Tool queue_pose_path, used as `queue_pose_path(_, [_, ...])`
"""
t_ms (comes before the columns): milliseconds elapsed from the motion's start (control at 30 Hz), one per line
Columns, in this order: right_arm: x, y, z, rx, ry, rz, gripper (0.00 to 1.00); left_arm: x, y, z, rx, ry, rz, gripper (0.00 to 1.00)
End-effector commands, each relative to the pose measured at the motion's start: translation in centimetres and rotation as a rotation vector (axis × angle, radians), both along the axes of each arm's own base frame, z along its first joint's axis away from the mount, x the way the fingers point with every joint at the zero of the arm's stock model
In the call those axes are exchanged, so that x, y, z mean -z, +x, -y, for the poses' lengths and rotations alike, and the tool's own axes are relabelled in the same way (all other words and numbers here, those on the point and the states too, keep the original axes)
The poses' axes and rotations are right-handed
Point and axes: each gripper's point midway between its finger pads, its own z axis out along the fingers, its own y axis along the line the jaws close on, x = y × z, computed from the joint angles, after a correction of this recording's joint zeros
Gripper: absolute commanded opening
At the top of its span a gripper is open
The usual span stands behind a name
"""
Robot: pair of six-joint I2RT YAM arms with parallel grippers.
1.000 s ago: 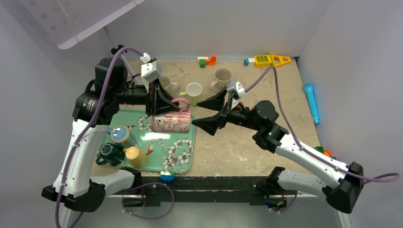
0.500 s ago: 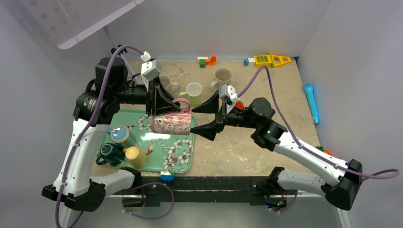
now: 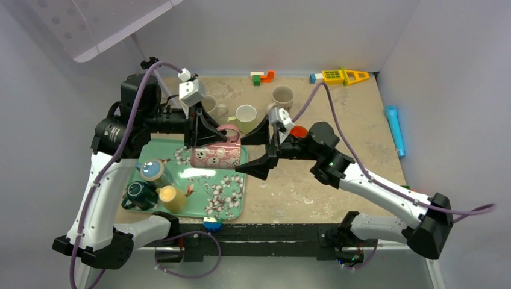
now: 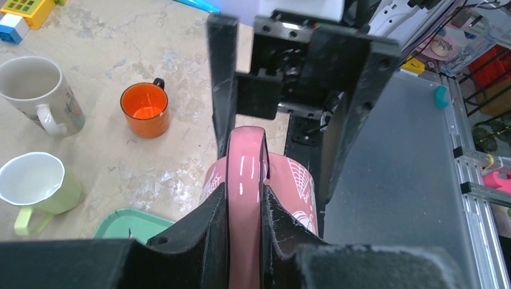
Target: Turn the mug right side up
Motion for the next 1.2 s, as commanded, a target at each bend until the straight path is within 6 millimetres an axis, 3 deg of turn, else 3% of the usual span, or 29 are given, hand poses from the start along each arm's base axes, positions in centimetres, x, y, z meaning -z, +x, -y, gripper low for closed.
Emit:
queue_pose_path(0, [-3.6,-1.5,-0.7,-0.112,0.125,-0.018,0.85,-2.7,-1.1,-0.2,0.022,-0.043,0.137,0.0])
queue_pose_path(167, [-5.7,-2.6,-1.0,-0.193,0.194,-0.031,0.57,-1.2,0.3,0.1,0.0,-0.039,0.106,0.0])
queue_pose_path(267, [-5.8,-1.5,-1.7,-0.156,0.174,-0.063,0.03,-0.7,0.9,0.2,-0.02,-0.032,0.094,0.0])
queue_pose_path(300, [-5.4,-0.8,-2.0,-0.12,0.148,-0.076,0.0,-0.4,1.1,0.1,-0.033,-0.026,0.087,0.0])
queue_pose_path(367, [-4.3,1.5,-2.3,0.007,0.084,-0.108,0.0,0.3,1.7,-0.2,-0.074,0.003,0.081,0.0])
queue_pose_path(400, [-3.7,2.8,-2.2,0.087,0.051,-0.136,0.0,0.9,2.3,-0.8,-0.119,0.038,0.085,0.05])
queue_pose_path(433, [-3.1,4.3,-1.9,0.179,0.02,-0.166,0.0,1.5,2.9,-1.3,-0.161,0.078,0.097,0.3])
queue_pose_path(467, [-2.0,6.0,-1.5,0.281,-0.033,-0.195,0.0,2.4,3.5,-2.2,-0.209,0.132,0.11,0.74])
queue_pose_path(500, [-0.6,7.4,-1.0,0.369,-0.089,-0.219,0.0,3.2,4.0,-2.9,-0.245,0.182,0.116,0.96])
queue_pose_path(667, [6.9,11.5,0.5,0.611,-0.384,-0.28,0.0,7.5,5.5,-7.1,-0.354,0.456,0.146,1.0])
queue_pose_path(800, [13.5,14.2,3.0,0.809,-0.69,-0.324,0.0,12.2,6.1,-12.1,-0.382,0.796,0.132,1.0])
queue_pose_path(900, [17.8,15.1,4.8,0.905,-0.919,-0.346,0.0,15.8,5.2,-15.1,-0.313,1.013,0.081,1.0])
queue_pose_path(1000, [20.2,15.5,6.4,0.974,-1.069,-0.355,0.0,18.1,3.7,-16.3,-0.243,1.101,0.021,0.97])
queue_pose_path(1167, [22.8,15.6,7.0,0.991,-1.192,-0.366,0.0,20.5,4.1,-18.2,-0.274,1.193,-0.086,0.96])
